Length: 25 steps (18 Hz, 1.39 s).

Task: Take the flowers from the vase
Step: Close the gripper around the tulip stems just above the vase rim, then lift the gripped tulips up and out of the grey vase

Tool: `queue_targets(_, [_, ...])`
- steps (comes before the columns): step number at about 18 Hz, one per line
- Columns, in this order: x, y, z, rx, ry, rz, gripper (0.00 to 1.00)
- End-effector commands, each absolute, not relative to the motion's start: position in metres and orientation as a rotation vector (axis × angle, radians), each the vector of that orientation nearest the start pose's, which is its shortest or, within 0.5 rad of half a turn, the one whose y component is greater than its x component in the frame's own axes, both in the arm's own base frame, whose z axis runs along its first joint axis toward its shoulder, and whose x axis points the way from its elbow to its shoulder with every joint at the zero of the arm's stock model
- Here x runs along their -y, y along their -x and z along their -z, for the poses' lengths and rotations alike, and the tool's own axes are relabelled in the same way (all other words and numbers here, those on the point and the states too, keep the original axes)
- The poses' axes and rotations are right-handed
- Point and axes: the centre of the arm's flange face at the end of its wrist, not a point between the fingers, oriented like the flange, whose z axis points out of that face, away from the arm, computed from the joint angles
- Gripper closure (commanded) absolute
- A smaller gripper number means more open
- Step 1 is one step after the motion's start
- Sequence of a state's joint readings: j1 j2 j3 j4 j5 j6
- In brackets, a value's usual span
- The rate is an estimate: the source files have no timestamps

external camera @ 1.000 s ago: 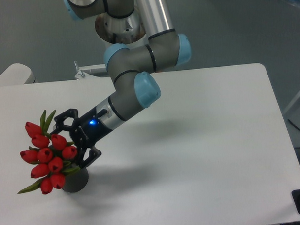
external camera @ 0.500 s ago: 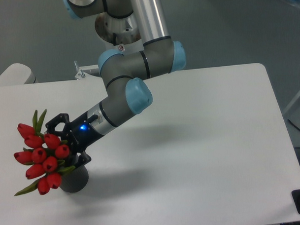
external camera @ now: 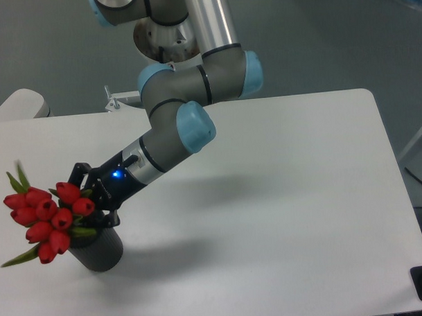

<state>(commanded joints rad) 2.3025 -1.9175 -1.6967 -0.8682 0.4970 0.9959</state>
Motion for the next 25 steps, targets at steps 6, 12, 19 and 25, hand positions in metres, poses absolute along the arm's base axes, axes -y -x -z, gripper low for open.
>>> queue_targets(6, [-0.602, 0.248, -0.387, -0.358, 2.071, 0.630, 0.86])
queue_targets(12, [-0.596, 0.273, -0.431, -0.270, 1.985, 0.665, 0.86])
queue_targets(19, [-0.594, 0.288, -0.454, -0.197, 1.977, 0.676, 0.86])
queue_targets(25, [-0.585, 0.307, -0.474, -0.145, 1.940, 0.689, 0.86])
